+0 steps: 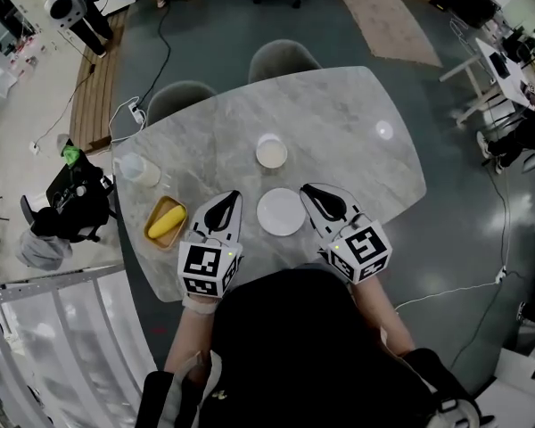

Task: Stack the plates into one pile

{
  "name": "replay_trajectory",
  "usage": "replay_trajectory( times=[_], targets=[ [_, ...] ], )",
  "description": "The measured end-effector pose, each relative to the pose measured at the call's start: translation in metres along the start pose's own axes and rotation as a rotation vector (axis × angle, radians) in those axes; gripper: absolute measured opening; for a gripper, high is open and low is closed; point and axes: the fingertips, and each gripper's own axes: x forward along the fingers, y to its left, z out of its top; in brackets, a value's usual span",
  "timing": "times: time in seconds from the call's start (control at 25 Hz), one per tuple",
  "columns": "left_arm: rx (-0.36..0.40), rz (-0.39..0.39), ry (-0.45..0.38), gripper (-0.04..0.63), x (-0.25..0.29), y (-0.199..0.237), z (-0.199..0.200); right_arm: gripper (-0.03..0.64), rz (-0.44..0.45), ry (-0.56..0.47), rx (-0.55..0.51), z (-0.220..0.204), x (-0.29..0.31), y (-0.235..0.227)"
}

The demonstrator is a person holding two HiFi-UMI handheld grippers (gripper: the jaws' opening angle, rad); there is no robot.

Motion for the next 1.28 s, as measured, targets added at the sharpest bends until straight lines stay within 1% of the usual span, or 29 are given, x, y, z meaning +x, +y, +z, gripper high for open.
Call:
replay_trajectory(
  times=[0.24,0.52,0.68,0.84,1.08,1.28],
  targets=[
    [0.009,-0.011,-0.051,0.008,-0.008,-0.001,0.024,0.034,-0.023,-0.087,-0.006,0.026,-0.018,0.006],
    [0.022,-0.078,-0.077,0.008,-0.018,-0.015,0.033,0.034,-0.027,-0.134,0.007,0.041,-0.033,0.016],
    [0.023,-0.075,-0.088,0.009,-0.024,-0.017,0.034,0.034,-0.041,-0.141,0.004,0.039,-0.039,0.018],
    [0.026,-0.059,-0.112,0.008,-0.027,-0.014,0.040,0.034,-0.047,-0.124,-0.010,0.034,-0.038,0.019],
    [0.034,-0.056,-0.101,0.009,-0.029,-0.015,0.038,0.032,-0.041,-0.117,-0.003,0.030,-0.037,0.023],
    [0.033,-0.054,-0.098,0.009,-0.030,-0.020,0.036,0.021,-0.046,-0.107,0.027,0.024,-0.041,0.018]
  ],
)
